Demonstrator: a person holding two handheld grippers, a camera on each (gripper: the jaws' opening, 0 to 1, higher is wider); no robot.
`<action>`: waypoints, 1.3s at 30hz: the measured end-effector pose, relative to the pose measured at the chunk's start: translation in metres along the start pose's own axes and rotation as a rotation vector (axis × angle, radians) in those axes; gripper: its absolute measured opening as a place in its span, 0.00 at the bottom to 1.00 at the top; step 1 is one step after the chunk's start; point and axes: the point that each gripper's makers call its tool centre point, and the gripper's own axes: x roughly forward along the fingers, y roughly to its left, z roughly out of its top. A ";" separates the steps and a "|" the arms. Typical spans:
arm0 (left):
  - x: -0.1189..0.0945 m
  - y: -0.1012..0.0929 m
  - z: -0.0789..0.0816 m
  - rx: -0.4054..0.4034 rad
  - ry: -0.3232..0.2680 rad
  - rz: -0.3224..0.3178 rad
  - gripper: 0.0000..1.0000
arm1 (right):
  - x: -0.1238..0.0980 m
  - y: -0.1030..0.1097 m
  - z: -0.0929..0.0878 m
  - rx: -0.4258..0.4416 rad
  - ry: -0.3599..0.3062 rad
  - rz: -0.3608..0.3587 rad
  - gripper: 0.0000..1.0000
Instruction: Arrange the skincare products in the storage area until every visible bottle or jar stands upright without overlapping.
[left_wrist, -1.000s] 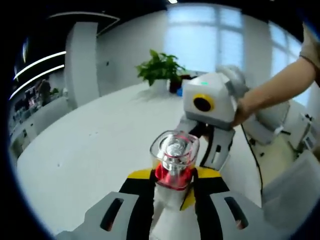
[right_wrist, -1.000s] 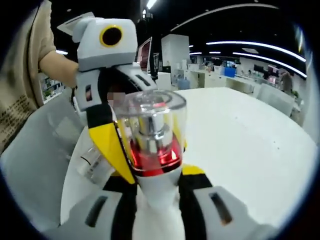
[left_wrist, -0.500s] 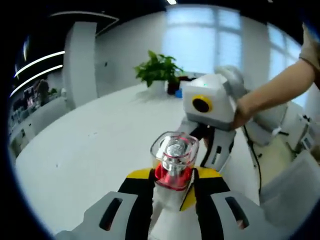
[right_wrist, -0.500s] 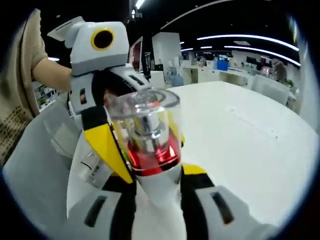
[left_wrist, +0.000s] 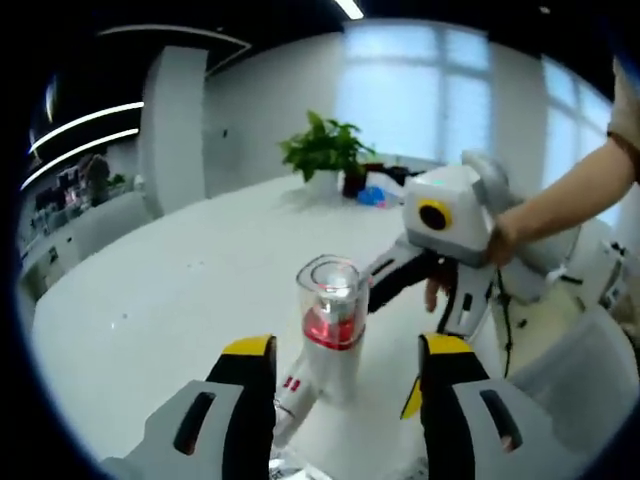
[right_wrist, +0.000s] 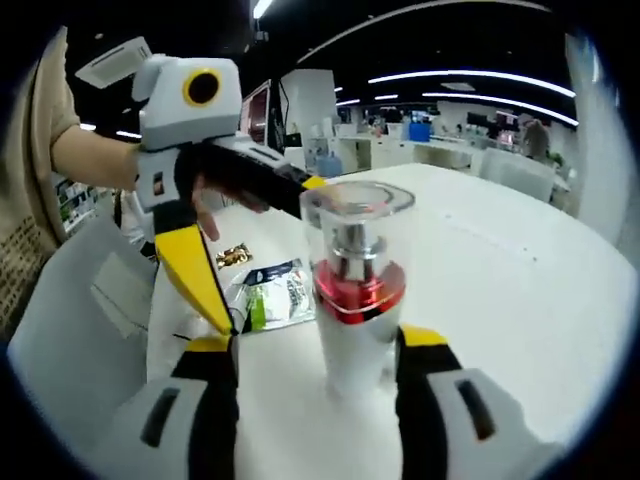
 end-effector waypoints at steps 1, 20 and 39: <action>-0.004 -0.001 -0.002 -0.009 0.000 0.006 0.60 | -0.001 0.001 0.000 0.000 0.002 -0.006 0.69; -0.093 -0.009 -0.041 -0.180 -0.050 0.149 0.84 | -0.024 0.031 0.021 0.129 -0.137 -0.181 0.89; -0.183 -0.017 -0.081 -0.236 -0.046 0.288 0.97 | -0.048 0.082 0.029 0.241 -0.227 -0.261 0.99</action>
